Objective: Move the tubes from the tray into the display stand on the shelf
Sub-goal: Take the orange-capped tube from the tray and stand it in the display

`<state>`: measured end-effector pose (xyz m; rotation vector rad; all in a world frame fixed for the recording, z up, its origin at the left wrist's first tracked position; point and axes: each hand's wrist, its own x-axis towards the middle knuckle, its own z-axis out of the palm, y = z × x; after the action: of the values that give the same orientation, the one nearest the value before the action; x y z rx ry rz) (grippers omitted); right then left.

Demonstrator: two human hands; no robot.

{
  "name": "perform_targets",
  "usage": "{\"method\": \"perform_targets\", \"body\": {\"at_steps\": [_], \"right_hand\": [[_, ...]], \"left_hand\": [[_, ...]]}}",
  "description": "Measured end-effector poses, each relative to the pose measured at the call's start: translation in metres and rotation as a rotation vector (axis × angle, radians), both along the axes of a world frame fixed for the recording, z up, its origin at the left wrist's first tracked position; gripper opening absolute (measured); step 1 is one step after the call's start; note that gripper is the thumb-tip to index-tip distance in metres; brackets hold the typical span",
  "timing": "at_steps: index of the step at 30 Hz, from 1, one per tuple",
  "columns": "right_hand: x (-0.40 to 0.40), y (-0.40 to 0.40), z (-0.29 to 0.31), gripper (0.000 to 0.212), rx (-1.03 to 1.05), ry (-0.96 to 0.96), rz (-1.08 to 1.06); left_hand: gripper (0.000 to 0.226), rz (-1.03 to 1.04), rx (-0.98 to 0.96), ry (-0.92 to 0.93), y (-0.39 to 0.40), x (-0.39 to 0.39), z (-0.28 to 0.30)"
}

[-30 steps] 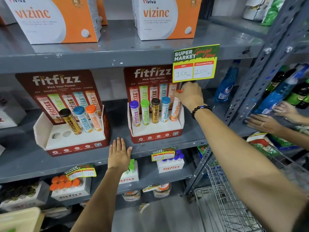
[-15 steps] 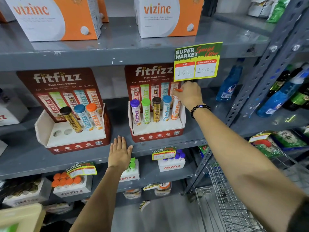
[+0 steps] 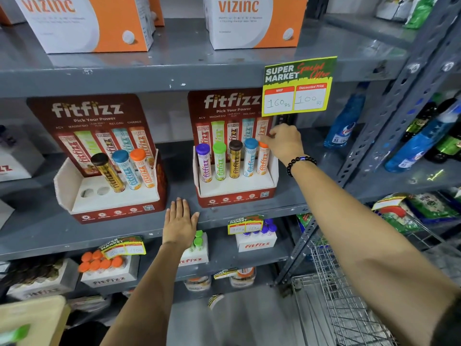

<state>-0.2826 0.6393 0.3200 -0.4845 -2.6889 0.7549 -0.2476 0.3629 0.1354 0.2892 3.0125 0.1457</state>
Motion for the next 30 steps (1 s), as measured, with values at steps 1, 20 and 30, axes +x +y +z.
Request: {"method": "perform_targets", "body": {"at_steps": [1, 20, 30], "right_hand": [[0.0, 0.0, 0.0, 0.04, -0.024, -0.004, 0.033], [0.009, -0.006, -0.007, 0.038, -0.109, 0.103, 0.136], [0.035, -0.212, -0.021, 0.033, 0.218, 0.556, 0.59]], "left_hand": [[0.061, 0.0, -0.001, 0.0, 0.0, 0.0, 0.0], [0.062, -0.008, 0.07, -0.053, -0.006, -0.002, 0.003], [0.055, -0.013, 0.283, 0.165, -0.116, 0.094, 0.002]]}}
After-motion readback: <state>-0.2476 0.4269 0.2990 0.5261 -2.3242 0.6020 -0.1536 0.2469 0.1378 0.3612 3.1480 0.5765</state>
